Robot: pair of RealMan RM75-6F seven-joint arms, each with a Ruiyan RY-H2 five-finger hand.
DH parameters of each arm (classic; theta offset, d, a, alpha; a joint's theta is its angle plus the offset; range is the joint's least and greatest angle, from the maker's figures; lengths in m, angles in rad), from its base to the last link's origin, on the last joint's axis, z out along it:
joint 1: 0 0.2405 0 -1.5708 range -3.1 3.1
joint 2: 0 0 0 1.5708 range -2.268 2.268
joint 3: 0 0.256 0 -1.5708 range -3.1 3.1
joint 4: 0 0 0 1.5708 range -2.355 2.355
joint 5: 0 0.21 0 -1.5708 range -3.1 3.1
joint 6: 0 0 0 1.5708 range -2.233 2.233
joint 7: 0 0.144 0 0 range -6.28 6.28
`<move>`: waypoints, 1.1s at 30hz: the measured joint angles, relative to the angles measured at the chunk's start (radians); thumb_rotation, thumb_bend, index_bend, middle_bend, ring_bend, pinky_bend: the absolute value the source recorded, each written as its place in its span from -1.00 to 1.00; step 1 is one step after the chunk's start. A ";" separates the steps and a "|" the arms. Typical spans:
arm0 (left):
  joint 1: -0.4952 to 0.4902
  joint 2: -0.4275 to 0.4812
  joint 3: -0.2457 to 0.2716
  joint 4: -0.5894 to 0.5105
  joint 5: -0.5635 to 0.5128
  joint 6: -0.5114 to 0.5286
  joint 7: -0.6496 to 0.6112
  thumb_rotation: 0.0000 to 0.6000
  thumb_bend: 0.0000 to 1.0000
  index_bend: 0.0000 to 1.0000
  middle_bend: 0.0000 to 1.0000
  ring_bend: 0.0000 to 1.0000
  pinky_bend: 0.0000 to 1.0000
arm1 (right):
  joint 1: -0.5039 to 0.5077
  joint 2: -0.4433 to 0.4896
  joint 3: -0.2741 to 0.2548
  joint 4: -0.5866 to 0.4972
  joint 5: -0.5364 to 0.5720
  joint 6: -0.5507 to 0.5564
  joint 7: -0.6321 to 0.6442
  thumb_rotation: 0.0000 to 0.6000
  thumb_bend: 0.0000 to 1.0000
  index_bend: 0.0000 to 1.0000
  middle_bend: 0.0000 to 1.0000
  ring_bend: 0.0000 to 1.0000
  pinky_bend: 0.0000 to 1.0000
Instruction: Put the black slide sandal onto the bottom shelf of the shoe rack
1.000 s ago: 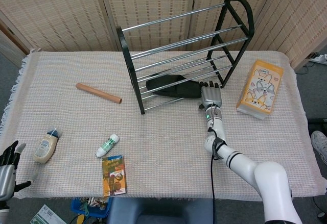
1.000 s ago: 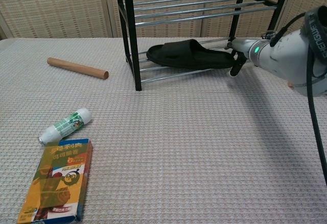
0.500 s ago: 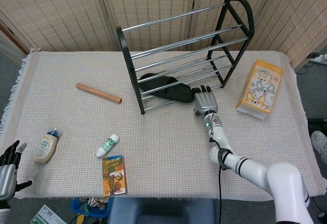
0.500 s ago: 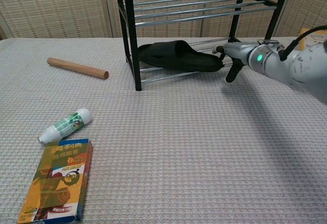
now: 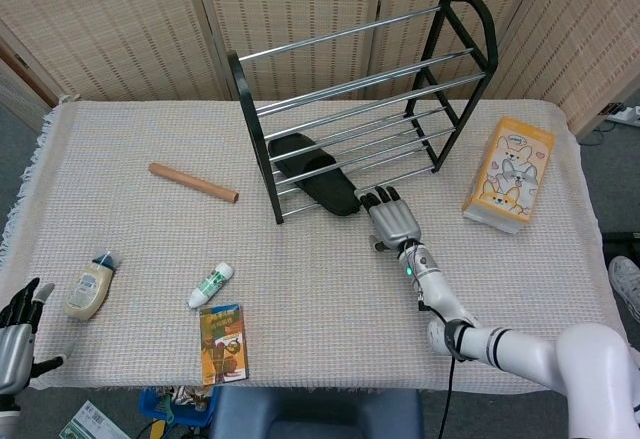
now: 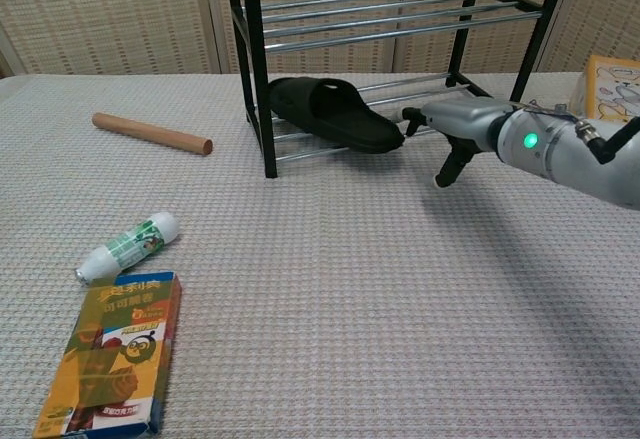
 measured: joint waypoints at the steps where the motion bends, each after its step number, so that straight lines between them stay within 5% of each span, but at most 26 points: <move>1: -0.001 -0.002 -0.001 0.001 0.002 0.001 0.000 1.00 -0.51 -0.78 -1.00 -1.00 -0.66 | -0.005 0.008 -0.001 -0.004 -0.003 0.005 0.009 1.00 -0.26 -1.00 -0.74 -1.00 -0.93; 19: -0.001 -0.002 -0.007 -0.005 0.004 0.011 0.007 1.00 -0.51 -0.78 -1.00 -1.00 -0.66 | 0.061 -0.075 0.022 0.127 0.034 -0.033 0.016 1.00 -0.26 -1.00 -0.72 -1.00 -0.93; 33: -0.001 -0.008 -0.009 0.013 0.001 0.008 -0.009 1.00 -0.51 -0.78 -1.00 -1.00 -0.66 | 0.063 -0.076 0.004 0.066 -0.002 -0.014 0.016 1.00 -0.26 -1.00 -0.72 -1.00 -0.93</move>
